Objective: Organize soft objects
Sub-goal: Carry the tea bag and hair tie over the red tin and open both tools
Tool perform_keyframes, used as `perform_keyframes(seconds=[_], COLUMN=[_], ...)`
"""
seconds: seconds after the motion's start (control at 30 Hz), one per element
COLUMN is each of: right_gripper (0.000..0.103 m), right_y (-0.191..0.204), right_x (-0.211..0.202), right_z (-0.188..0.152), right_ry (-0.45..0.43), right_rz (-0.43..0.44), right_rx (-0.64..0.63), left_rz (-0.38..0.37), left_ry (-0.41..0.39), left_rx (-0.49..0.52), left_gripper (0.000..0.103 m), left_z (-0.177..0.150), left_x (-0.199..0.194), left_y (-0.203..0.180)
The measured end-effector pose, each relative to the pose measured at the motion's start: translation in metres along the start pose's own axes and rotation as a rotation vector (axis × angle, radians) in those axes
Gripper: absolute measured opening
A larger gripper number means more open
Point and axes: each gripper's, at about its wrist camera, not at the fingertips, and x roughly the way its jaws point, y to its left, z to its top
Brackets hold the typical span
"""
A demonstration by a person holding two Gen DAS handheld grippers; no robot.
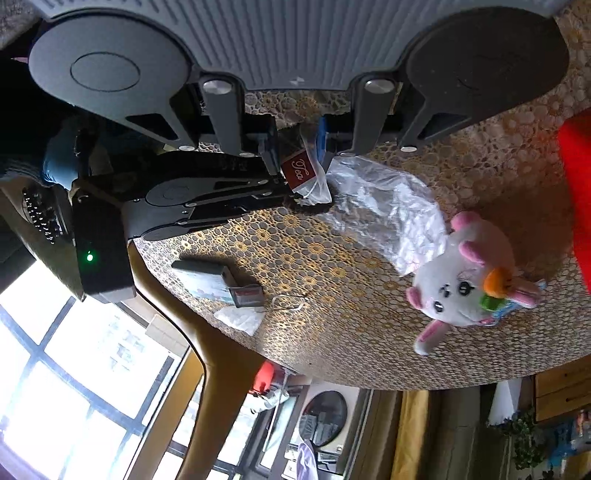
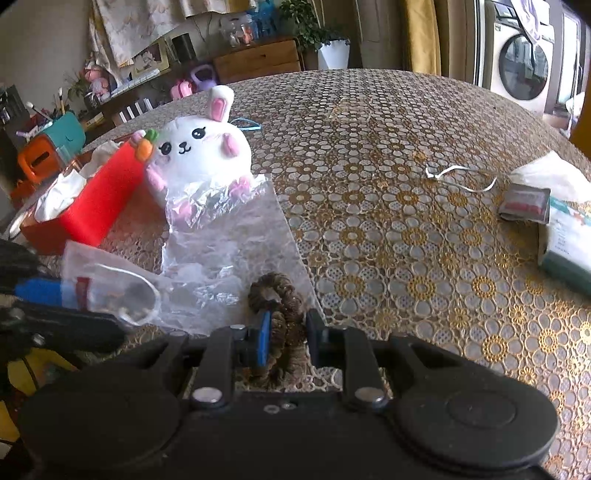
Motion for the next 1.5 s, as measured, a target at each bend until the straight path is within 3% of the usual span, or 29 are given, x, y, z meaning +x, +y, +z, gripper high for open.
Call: perform_keyframes(seconds=[0.17,0.37,0.77,1.07,1.3,1.5], right_gripper=[0.019,0.019,0.019,0.019,0.019,0.019], right_y=[0.002,0.017,0.104,0.179,0.223,0.247], right_x=[0.0,-0.025,-0.061,-0.034,0.002,0.038], right_z=[0.002,0.014,0.067,0.102,0.117,0.12], right_ry=[0.006,-0.055,-0.148,-0.142,-0.11,-0.065], right_rz=[-0.01,-0.008,0.127,0.202,0.229,0.216], right_rx=[-0.008,-0.058,-0.184,-0.256,-0.28,-0.303], left_rz=[0.02,0.125,0.343,0.498,0.575,0.592], left_ry=[-0.032,-0.055,-0.116,-0.156,-0.123,-0.098], left_rx=[-0.011,-0.036,-0.128,-0.171,-0.204,-0.235], left_gripper=[0.02,0.02,0.02,0.02,0.02,0.02], left_z=[-0.005,-0.003,0.007,0.025,0.035,0.037], left_x=[-0.025,-0.056,-0.121,-0.154,-0.14,-0.12], left_y=[0.008,0.025,0.084,0.143,0.193,0.223])
